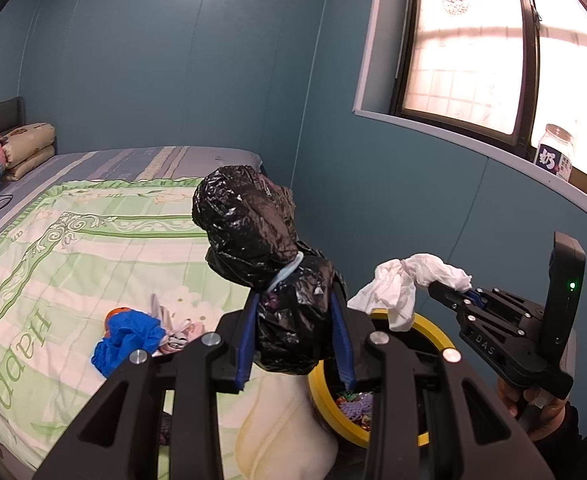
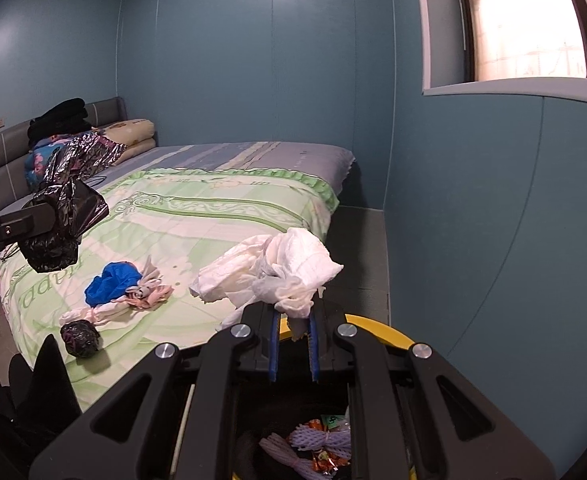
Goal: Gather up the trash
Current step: 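Lift the black bag with the left tool while the right tool carries the white tissue to the bin, then open the left tool over the bin while the right tool releases the white tissue into it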
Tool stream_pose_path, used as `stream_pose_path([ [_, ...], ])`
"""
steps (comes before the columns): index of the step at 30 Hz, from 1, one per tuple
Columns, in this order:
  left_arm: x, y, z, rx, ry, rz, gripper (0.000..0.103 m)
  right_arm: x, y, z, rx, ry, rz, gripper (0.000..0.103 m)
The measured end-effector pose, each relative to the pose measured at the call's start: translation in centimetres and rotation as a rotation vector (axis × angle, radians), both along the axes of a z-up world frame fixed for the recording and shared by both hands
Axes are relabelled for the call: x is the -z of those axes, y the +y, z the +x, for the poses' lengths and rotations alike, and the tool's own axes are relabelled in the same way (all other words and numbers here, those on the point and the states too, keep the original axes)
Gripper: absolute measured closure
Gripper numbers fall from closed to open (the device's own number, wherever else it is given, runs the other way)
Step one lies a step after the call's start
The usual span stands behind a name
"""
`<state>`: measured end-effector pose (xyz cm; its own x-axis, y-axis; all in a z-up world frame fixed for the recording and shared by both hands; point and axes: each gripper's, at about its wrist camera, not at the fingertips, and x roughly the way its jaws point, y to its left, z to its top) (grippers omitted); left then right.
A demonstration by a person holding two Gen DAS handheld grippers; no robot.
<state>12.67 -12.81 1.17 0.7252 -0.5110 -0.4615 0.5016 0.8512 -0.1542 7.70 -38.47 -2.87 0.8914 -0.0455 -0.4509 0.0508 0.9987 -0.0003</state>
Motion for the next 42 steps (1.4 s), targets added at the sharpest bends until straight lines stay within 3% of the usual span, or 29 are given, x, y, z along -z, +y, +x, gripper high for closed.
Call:
stream_pose_path([
  [17, 1.1, -5.6, 0.0, 0.097, 0.041, 0.036, 0.072, 1.8, -3.4, -0.2, 0.123, 0.07, 0.004, 0.092],
  [28, 2.7, -8.4, 0.3, 0.124, 0.088, 0.067, 0.072, 3.3, -4.8, 0.3, 0.144, 0.118, 0.029, 0.092],
  [42, 7.7, -10.8, 2.2, 0.164, 0.212, 0.112, 0.072, 5.2, -6.1, 1.3, 0.164, 0.209, 0.061, 0.092],
])
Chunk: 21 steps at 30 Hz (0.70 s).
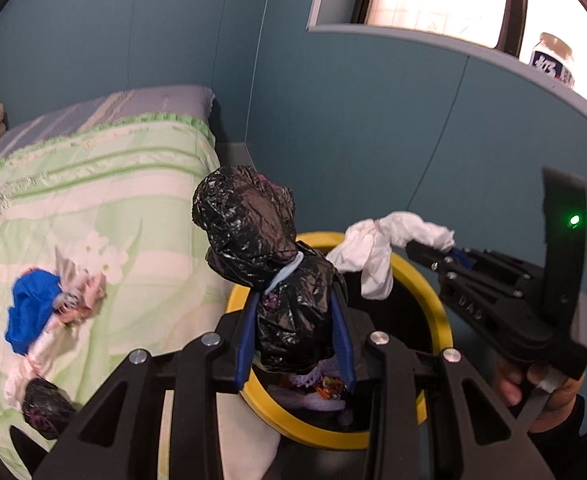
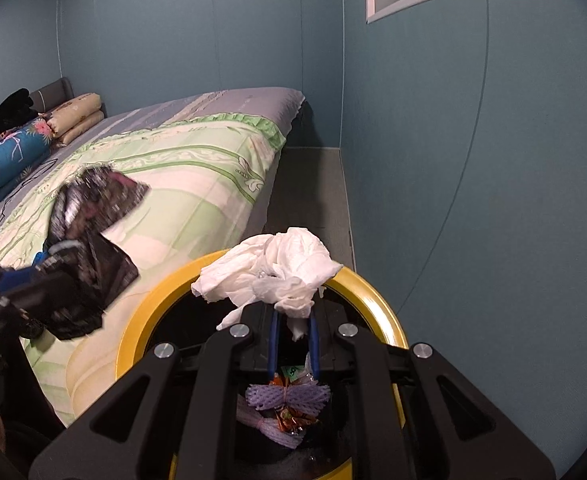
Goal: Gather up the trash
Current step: 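Open the left tool over the bin while the right tool releases the white tissue into it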
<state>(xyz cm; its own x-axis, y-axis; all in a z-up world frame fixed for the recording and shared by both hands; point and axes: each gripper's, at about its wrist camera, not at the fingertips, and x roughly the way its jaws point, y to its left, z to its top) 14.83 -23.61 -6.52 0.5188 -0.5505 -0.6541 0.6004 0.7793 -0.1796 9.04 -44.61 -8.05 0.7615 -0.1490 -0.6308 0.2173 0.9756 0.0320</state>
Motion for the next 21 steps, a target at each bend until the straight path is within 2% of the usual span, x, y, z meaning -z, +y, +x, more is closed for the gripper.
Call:
stream_pose_path([
  [4, 1.3, -0.3, 0.7, 0.018, 0.042, 0.001, 0.072, 0.4, -0.2, 0.1, -0.006, 0.015, 0.014, 0.092],
  [11, 2.4, -0.9, 0.7, 0.039, 0.063, 0.012, 0.069, 0.9, -0.5, 0.5, -0.005, 0.041, 0.032, 0.091],
  [13, 2.6, -1.0, 0.7, 0.041, 0.074, 0.011, 0.065, 0.9, -0.7, 1.0, -0.006, 0.046, 0.029, 0.09],
  [17, 2.6, -1.0, 0.9, 0.032, 0.078, 0.014, 0.053, 0.9, -0.9, 1.5, -0.004, 0.051, 0.034, 0.082],
  [21, 2.3, -0.9, 0.9, 0.014, 0.077, 0.005, 0.04, 0.9, -1.2, 1.4, 0.007, 0.049, 0.039, 0.08],
])
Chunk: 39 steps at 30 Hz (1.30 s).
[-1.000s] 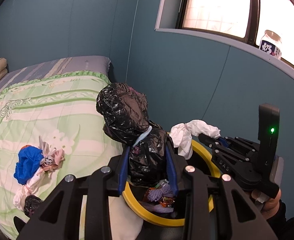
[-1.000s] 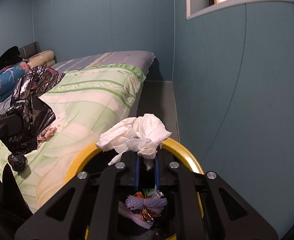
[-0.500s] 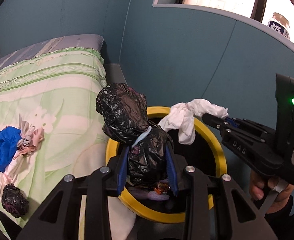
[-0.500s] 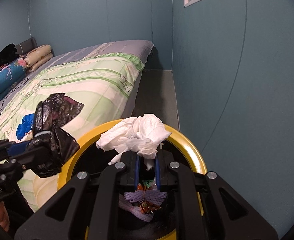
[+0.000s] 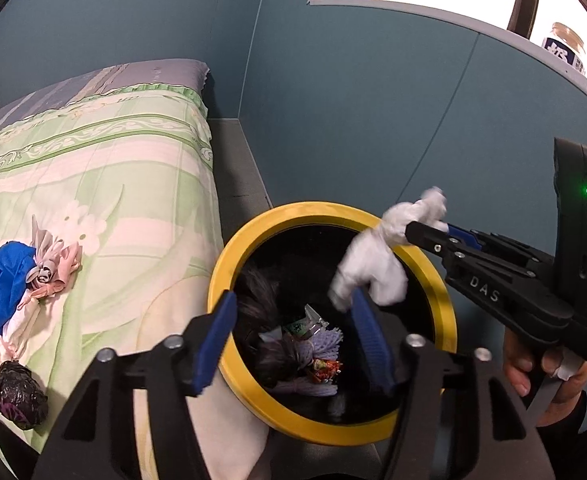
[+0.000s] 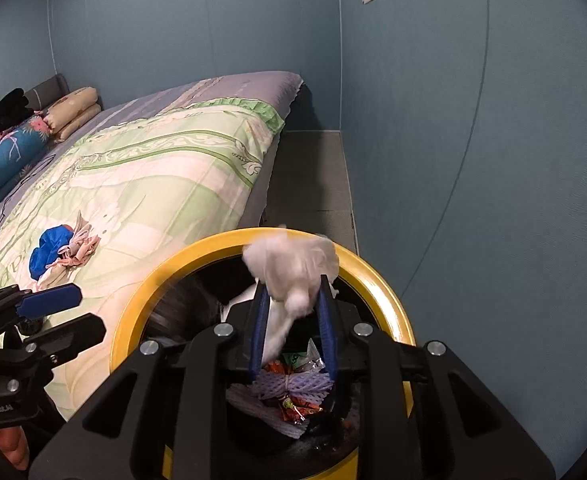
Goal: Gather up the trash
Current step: 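Open the left tool over the bin while the right tool releases the white tissue into it, then move both open tools back from the bin to the trash pile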
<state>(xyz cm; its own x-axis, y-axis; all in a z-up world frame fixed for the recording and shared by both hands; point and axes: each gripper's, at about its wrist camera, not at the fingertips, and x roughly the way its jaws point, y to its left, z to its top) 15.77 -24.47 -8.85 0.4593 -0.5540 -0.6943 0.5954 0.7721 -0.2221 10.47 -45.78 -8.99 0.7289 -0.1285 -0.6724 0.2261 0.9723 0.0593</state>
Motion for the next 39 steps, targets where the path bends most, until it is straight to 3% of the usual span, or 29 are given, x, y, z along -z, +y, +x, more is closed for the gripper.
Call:
stream_pose_path([
  [3, -0.2, 0.4, 0.1, -0.015, -0.009, -0.004, 0.037, -0.1, -0.1, -0.2, 0.008, -0.008, 0.0, 0.069],
  [6, -0.5, 0.9, 0.3, -0.028, -0.015, -0.009, 0.032, -0.3, -0.2, -0.3, 0.018, -0.023, -0.004, 0.068],
  [10, -1.2, 2.4, 0.4, -0.058, -0.044, -0.01, 0.026, -0.8, -0.2, -0.6, 0.033, -0.051, -0.022, 0.054],
  [12, -1.5, 3.4, 0.6, -0.08, -0.052, -0.013, 0.023, -1.1, -0.1, -0.7, 0.035, -0.065, -0.023, 0.053],
  [14, -1.9, 4.6, 0.8, -0.104, -0.057, -0.017, 0.023, -1.4, 0.1, -0.7, 0.03, -0.078, -0.016, 0.043],
  [19, -2.3, 7.7, 1.5, -0.168, -0.073, -0.015, 0.022, -2.5, 1.4, -0.6, -0.011, -0.121, -0.004, 0.033],
  [33, -2.7, 18.6, 4.5, -0.38, -0.151, 0.077, 0.021, -4.2, 11.1, 0.2, -0.315, -0.237, -0.006, 0.029],
  [39, -2.0, 22.0, 6.7, -0.413, -0.136, 0.088, 0.021, -2.1, 16.3, 1.6, -0.475, -0.184, 0.045, 0.029],
])
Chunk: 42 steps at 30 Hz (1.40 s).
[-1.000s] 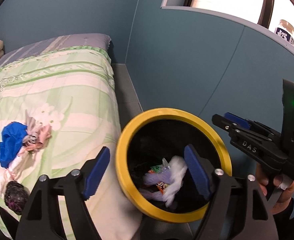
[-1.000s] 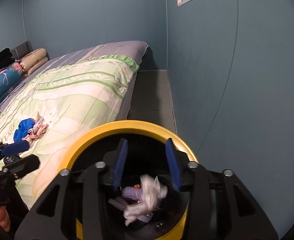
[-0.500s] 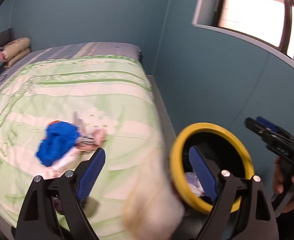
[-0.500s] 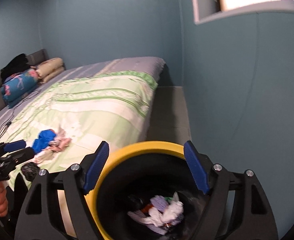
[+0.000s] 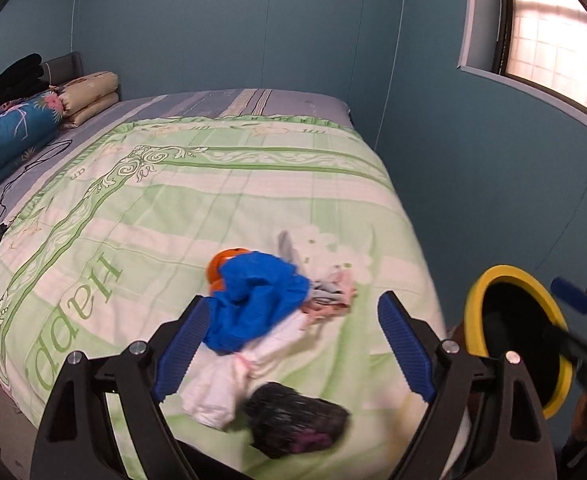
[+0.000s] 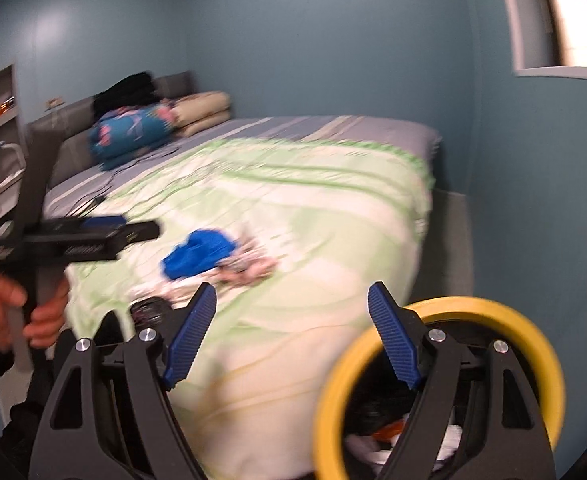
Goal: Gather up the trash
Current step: 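Move both open tools back from the bin to the trash pile, then grasp the blue plastic bag with the left tool while the right tool grasps a small black bag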
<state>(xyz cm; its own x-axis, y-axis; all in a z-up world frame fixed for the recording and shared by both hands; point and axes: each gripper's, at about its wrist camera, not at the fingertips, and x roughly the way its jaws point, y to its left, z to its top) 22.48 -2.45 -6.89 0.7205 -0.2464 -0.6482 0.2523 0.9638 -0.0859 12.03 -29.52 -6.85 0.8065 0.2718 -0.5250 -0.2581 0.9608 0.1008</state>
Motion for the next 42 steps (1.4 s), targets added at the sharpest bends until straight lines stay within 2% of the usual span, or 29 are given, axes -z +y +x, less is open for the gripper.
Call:
stream_pose_path([
  [6, 2.1, 1.6, 2.6, 0.008, 0.028, 0.005, 0.021, 2.7, 5.4, 1.5, -0.14, 0.078, 0.035, 0.032],
  [11, 4.1, 2.4, 4.9, 0.064, 0.066, -0.011, 0.021, 4.5, 9.0, 2.5, -0.229, 0.12, 0.044, 0.034],
  [22, 6.3, 3.1, 8.8, 0.095, 0.109, -0.066, 0.021, 7.1, 13.0, 5.1, -0.276, 0.186, 0.012, 0.037],
  [26, 6.8, 2.7, 9.4, 0.121, 0.117, -0.071, 0.022, 7.7, 13.8, 5.5, -0.292, 0.21, 0.009, 0.041],
  [32, 8.0, 1.8, 10.0, 0.151, 0.141, -0.064, 0.03, 8.3, 14.6, 5.7, -0.315, 0.227, -0.006, 0.046],
  [34, 8.2, 1.8, 10.2, 0.153, 0.148, -0.075, 0.04, 8.6, 14.9, 5.8, -0.323, 0.236, -0.013, 0.049],
  [36, 8.3, 1.8, 10.4, 0.144, 0.152, -0.078, 0.046, 8.8, 15.2, 5.9, -0.333, 0.249, -0.011, 0.051],
  [37, 8.4, 1.7, 10.4, 0.143, 0.152, -0.076, 0.053, 8.9, 15.4, 5.8, -0.344, 0.254, -0.013, 0.053],
  [42, 8.6, 1.6, 9.8, 0.146, 0.148, -0.056, 0.07, 9.4, 16.5, 5.6, -0.371, 0.272, -0.039, 0.061],
])
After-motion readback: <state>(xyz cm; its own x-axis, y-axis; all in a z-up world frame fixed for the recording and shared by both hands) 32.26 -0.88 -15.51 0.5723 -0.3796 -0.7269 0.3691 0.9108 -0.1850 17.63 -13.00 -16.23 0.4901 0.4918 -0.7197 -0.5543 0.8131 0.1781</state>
